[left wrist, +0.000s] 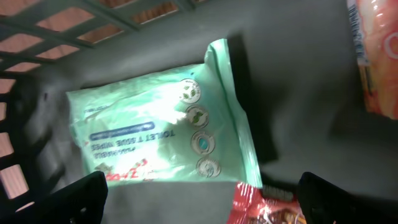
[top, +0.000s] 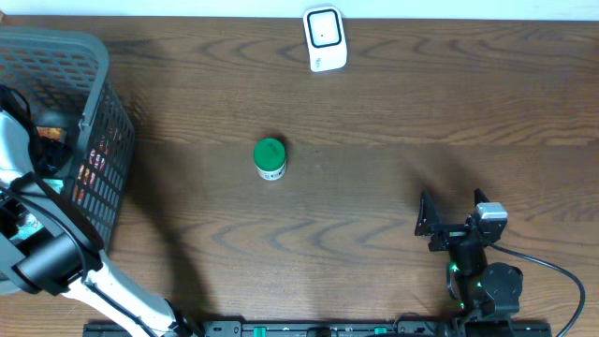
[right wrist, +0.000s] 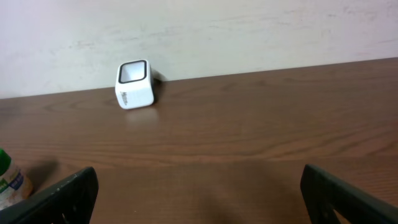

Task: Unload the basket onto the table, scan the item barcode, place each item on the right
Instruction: 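Reach the left gripper back into the basket toward the wipes pack, then grasp the mint-green tissue-wipes pack with the left gripper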

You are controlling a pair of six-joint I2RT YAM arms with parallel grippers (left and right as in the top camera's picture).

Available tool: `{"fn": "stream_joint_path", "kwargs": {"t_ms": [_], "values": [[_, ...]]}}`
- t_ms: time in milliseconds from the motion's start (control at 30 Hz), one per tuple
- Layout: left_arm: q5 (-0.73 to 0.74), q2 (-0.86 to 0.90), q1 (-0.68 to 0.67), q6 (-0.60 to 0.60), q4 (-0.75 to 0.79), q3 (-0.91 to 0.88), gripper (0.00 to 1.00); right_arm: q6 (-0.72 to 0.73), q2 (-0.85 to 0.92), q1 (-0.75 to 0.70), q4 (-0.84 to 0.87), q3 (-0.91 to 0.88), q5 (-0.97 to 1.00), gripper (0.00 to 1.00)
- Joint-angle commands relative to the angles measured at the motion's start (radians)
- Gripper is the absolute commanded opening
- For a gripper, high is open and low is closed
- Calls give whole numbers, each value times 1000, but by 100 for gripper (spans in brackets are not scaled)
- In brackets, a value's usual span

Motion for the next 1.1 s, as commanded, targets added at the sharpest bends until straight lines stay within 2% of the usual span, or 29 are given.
{"fn": "stream_joint_path", "kwargs": {"t_ms": [0, 400, 700, 767, 933, 1067], "values": [[-22, 34, 1, 14, 5, -8, 98, -15, 0, 6, -3, -1, -5, 99], [-39, 107, 1, 15, 16, -8, 98, -15, 0, 6, -3, -1, -5, 99], [-145, 136, 4, 18, -11, -8, 98, -15, 0, 6, -3, -1, -5, 99], [-148, 136, 12, 18, -22, -8, 92, -15, 0, 6, -4, -1, -5, 99], [-148, 136, 35, 18, -53, -10, 68, -15, 0, 6, -3, -1, -5, 99], [-148, 136, 49, 18, -76, -19, 33, -15, 0, 6, -3, -1, -5, 99]]}}
